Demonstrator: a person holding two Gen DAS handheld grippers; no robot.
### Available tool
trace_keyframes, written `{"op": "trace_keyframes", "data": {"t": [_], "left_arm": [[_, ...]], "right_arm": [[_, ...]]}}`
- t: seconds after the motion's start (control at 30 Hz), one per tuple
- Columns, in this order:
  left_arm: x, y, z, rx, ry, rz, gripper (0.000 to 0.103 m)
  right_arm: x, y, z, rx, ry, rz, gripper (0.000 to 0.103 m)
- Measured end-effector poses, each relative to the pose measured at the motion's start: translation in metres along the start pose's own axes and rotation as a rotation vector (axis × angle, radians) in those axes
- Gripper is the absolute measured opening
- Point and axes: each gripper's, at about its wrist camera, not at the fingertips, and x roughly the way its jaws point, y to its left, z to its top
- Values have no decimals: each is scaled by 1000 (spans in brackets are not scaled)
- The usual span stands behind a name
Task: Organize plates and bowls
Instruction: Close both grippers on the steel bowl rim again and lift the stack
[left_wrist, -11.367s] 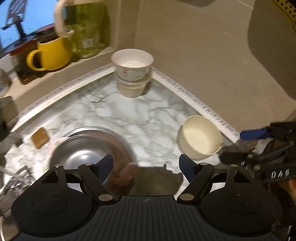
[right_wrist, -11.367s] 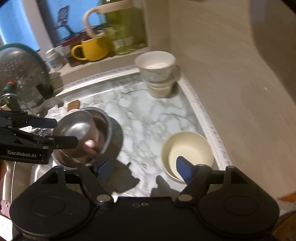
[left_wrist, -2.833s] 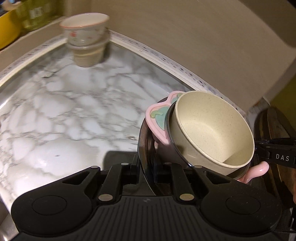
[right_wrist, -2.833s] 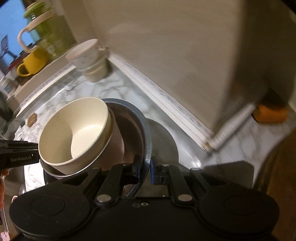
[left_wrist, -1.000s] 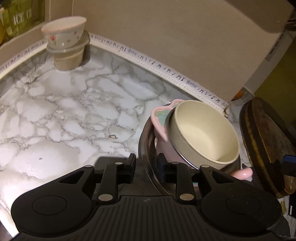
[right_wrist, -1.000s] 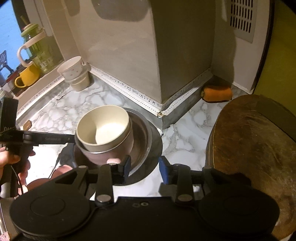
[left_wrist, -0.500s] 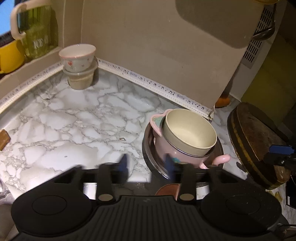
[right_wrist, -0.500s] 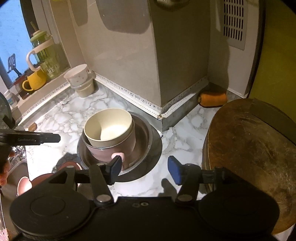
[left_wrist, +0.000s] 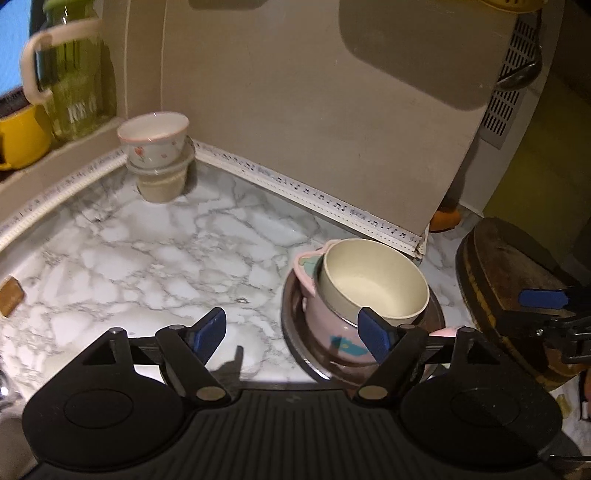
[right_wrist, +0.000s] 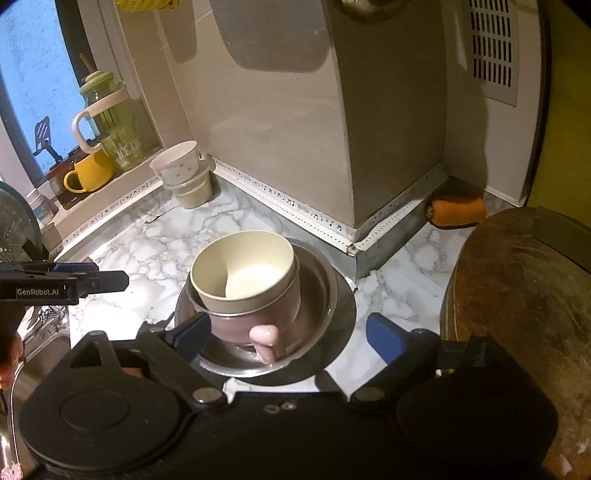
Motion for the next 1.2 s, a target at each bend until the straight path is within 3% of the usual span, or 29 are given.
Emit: {"op": "trace_keyframes", "data": {"t": [0.33,0.6,0.9,1.0,1.13,1.2], "left_arm": [[43,7,11,10,69,-18,80],[79,21,9,21,129,29,80],[104,27,6,12,191,-8,79],[108,32,6,-18,204,-24,79],[115,32,6,-25,230,-39,62],[116,31,5,-29,234,-47,61]], "right_arm": [[31,-12,16,-3,15,32,97],[70,-33,24,29,89,21,94],[102,-62,26,153,163,63,84],[104,-72,32,191,178,85,73],[112,-84,30,221,209,89,70],[122,-81,28,212,248,101,61]]}}
